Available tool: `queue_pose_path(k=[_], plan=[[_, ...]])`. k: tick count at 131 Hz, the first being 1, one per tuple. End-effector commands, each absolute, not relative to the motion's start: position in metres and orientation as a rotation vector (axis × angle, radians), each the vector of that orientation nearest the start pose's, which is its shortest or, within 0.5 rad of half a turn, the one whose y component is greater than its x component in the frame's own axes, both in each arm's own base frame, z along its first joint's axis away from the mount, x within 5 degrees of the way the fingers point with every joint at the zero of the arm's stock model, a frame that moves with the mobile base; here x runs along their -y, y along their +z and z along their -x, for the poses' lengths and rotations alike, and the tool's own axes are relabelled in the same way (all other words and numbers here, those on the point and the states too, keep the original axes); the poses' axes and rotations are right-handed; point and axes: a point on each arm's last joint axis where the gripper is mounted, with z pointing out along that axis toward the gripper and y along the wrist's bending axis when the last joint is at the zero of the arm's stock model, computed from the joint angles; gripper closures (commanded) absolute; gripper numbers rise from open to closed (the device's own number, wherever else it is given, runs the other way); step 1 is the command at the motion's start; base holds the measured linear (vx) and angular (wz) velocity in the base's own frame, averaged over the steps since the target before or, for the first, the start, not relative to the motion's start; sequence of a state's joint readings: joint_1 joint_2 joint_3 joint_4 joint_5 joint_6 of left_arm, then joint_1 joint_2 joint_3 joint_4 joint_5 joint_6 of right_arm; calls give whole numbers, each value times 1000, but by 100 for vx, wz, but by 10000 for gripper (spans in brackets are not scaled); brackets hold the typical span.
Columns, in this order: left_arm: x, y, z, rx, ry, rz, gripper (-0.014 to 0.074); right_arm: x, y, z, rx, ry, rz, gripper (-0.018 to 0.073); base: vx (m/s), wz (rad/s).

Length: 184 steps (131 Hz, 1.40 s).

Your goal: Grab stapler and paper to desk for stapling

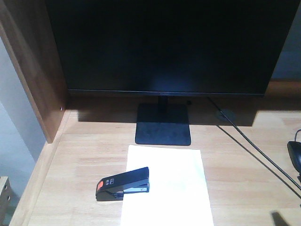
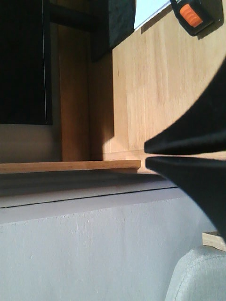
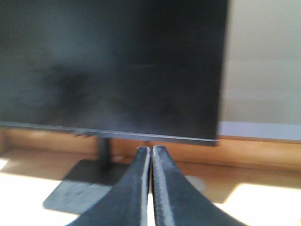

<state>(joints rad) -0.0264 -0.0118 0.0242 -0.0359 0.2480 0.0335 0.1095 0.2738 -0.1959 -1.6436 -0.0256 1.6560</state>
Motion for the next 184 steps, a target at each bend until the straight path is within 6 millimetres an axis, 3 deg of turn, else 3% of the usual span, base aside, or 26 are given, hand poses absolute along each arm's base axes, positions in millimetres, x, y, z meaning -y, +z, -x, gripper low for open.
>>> queue_pose_path(k=[1, 80, 116, 161, 184], plan=[[2, 187, -55, -1665, -41, -11, 603, -8, 271, -80, -1540, 69, 87, 569, 0, 0], [2, 187, -55, -1665, -41, -11, 603, -9, 267, -80, -1575, 63, 111, 569, 0, 0], [2, 187, -55, -1665, -41, -11, 603, -3, 267, -80, -1580, -25, 85, 569, 0, 0], [2, 187, -55, -1665, -41, -11, 603, -1, 206, -63, -1521, -34, 47, 569, 0, 0], [2, 187, -55, -1666, -41, -11, 603, 0, 200, -56, -1533, -55, 66, 569, 0, 0]])
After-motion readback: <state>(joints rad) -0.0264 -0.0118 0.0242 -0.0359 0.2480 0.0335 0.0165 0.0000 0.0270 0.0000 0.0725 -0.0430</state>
